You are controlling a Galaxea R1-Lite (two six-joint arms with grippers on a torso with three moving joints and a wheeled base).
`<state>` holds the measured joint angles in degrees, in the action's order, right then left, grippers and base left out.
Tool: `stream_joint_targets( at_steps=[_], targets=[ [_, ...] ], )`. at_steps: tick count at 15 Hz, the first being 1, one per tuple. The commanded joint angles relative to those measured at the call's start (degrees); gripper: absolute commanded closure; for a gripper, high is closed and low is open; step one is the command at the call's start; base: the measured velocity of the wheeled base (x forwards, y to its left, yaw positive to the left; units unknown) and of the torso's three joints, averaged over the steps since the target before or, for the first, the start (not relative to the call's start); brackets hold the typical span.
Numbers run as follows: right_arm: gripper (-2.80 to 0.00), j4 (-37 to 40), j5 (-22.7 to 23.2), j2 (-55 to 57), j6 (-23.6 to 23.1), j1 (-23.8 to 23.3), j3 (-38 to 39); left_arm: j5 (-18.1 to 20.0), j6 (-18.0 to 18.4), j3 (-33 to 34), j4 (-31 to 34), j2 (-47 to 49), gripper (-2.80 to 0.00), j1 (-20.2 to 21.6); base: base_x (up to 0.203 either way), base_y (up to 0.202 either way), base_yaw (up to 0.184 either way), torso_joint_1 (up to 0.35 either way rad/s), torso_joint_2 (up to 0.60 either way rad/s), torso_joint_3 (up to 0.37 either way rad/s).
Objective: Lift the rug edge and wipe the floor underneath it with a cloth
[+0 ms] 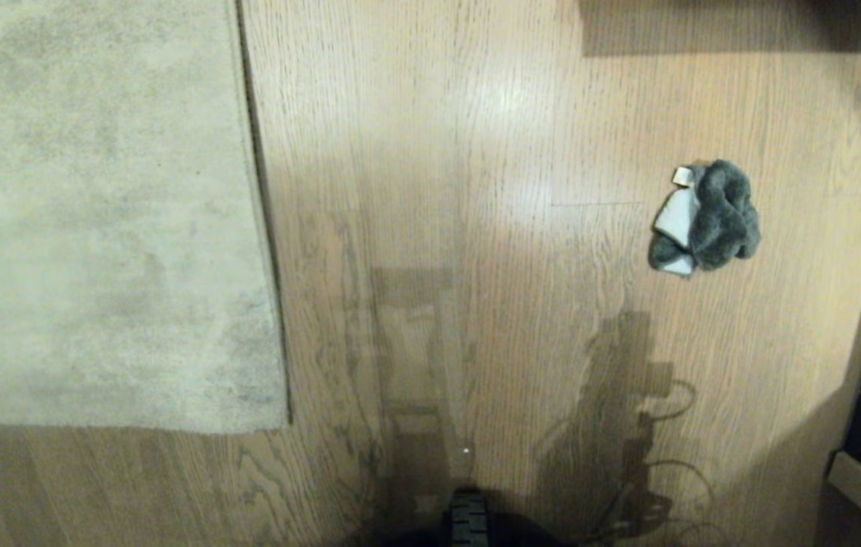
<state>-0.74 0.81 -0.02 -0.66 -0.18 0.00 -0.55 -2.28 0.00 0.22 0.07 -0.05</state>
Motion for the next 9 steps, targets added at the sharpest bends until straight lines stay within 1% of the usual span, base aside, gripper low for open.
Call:
stream_joint_targets(
  at_steps=[1, 5, 9],
  targets=[
    [0.00, -0.05, 0.02, 0.11, -0.04, 0.01, 0.00, -0.07, -0.07, 0.00, 0.04, 0.01, 0.00, -0.01, 0.000, 0.000, 0.000, 0.000, 0.00, 0.000],
    [0.00, -0.05, -0.02, 0.11, -0.04, 0.01, 0.00, -0.15, -0.18, 0.00, -0.04, 0.01, 0.00, 0.05, 0.000, 0.000, 0.000, 0.001, 0.00, 0.015],
    [0.00, -0.05, -0.02, 0.11, -0.04, 0.01, 0.00, -0.15, -0.24, 0.00, -0.01, 0.01, 0.00, 0.01, 0.000, 0.000, 0.000, 0.002, 0.00, 0.169]
  ],
)
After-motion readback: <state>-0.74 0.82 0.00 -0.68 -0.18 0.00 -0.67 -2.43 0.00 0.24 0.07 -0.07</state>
